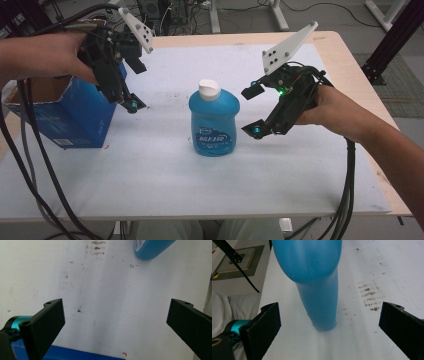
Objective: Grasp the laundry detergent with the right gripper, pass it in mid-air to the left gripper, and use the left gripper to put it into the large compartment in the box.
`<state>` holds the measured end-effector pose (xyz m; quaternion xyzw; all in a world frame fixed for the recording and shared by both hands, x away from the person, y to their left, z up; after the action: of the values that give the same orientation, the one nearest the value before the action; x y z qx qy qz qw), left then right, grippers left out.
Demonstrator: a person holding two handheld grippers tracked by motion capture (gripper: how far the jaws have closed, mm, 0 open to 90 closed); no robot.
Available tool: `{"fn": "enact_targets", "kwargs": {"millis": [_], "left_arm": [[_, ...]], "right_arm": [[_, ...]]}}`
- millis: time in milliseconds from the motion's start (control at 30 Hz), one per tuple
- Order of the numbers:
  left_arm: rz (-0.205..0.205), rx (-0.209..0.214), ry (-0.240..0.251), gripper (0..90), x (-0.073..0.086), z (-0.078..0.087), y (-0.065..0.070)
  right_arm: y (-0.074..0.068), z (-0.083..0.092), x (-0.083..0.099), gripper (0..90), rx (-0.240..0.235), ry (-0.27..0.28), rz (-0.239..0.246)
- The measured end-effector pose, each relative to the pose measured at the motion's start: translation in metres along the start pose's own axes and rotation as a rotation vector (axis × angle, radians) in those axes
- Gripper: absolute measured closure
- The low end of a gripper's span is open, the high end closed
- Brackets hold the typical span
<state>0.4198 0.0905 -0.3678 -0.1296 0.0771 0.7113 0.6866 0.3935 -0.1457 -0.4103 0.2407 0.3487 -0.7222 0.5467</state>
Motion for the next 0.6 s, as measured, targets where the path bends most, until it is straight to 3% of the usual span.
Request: {"fn": "enact_targets", "kwargs": {"millis": [600], "left_arm": [[0.009, -0.003, 0.001, 1.7, -0.001, 0.000, -0.001]], "right_arm": [[-0.005, -0.032, 0.001, 3.0, -0.055, 0.047, -0.004]]}}
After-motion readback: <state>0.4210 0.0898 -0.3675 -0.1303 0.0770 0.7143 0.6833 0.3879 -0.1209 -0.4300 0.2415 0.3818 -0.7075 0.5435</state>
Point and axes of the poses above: each handheld gripper's, and its own axes: z roughly backward along the jaws, x roughly out of its underside, y roughly to its right, the point moved 8 cm from there along -z, roughly forward along the jaws, and after that the axes turned 9 degrees about -z, right-handed, at the moved point
